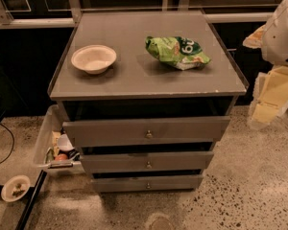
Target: Open top drawer
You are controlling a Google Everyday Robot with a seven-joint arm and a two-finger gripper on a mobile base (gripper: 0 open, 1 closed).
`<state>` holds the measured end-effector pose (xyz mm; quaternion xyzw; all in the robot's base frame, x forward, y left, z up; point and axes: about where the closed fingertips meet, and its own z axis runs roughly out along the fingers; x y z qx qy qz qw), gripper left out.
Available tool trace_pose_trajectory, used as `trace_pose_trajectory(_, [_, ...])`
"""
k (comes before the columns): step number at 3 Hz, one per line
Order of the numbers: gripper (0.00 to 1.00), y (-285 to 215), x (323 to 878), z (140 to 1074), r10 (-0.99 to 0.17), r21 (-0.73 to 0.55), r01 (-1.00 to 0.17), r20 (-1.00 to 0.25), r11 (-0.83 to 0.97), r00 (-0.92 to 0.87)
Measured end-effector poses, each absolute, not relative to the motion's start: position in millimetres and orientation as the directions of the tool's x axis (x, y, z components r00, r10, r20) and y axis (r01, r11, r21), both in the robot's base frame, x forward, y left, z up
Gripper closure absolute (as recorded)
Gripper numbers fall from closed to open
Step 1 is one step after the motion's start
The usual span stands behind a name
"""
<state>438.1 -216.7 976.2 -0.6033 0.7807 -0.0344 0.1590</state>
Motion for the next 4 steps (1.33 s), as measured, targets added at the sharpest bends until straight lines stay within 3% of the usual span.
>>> trace_pose_trajectory(2, [0.0, -216, 434, 948, -0.948, -0.201, -0.942, -0.226, 0.27, -0.223])
trace_pose_trajectory(4, [0.0, -209, 427, 843, -0.945, -0.134, -0.975, -0.299, 0.18, -0.133])
